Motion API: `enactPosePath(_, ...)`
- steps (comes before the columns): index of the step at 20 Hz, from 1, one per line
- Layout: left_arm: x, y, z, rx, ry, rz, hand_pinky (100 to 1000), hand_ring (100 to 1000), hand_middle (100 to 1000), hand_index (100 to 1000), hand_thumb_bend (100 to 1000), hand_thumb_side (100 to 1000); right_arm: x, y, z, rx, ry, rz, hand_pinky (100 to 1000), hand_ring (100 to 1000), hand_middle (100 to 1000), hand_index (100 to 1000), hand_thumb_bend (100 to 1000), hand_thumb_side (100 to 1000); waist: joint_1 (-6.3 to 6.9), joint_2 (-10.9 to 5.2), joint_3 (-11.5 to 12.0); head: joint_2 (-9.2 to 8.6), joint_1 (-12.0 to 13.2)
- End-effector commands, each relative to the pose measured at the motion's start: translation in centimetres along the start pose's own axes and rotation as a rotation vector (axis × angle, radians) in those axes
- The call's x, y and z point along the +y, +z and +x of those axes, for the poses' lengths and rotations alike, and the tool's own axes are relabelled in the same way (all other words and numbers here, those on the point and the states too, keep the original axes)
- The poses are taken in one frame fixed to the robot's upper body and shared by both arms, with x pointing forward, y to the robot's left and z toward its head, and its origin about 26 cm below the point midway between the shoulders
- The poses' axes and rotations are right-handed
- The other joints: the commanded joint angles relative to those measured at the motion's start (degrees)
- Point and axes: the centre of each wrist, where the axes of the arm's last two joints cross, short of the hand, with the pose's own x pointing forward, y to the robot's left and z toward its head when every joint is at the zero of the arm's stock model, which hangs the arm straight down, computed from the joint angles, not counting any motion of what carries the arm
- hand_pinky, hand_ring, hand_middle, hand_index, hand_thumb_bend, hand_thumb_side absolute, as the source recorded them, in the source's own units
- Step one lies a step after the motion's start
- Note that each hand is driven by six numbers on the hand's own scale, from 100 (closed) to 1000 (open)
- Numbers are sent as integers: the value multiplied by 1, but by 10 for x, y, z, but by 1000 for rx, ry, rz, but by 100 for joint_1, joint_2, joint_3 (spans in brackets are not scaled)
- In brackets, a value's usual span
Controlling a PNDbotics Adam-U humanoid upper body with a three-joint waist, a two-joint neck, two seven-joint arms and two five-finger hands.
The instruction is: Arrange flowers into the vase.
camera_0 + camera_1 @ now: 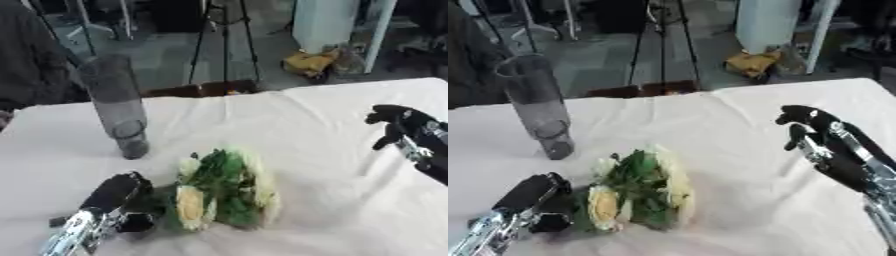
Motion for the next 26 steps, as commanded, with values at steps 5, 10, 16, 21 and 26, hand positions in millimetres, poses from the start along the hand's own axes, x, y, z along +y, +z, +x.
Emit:
enactPosePath(5,-7,-2,-2,15,4,0,367,332,303,463,478,477,-7,-3,5,-21,12,-3,572,906,733,898,100,653,-6,-26,-13,17,13)
enactPosePath(10,-11,-2,-2,27,56,23,143,100,100,361,688,622,-7,-3,5,-19,12,-5,572,906,732,898,100,653,4,-24,-10,24,4)
enactPosePath(16,-6,1,0,65,152,123,100,100,100,201,858,701,-7,-2,5,-15,10,-6,572,906,732,898,101,652,29,-31,6,31,-11)
enactPosePath(21,0,2,4,71,195,212,100,100,100,124,1000,801,-7,-2,4,-14,9,-7,572,905,732,898,103,652,35,-40,8,35,-17)
enactPosePath(26,3,3,6,67,164,256,100,100,100,100,850,775,-7,-2,4,-14,8,-7,572,905,732,898,100,653,38,-48,12,35,-19)
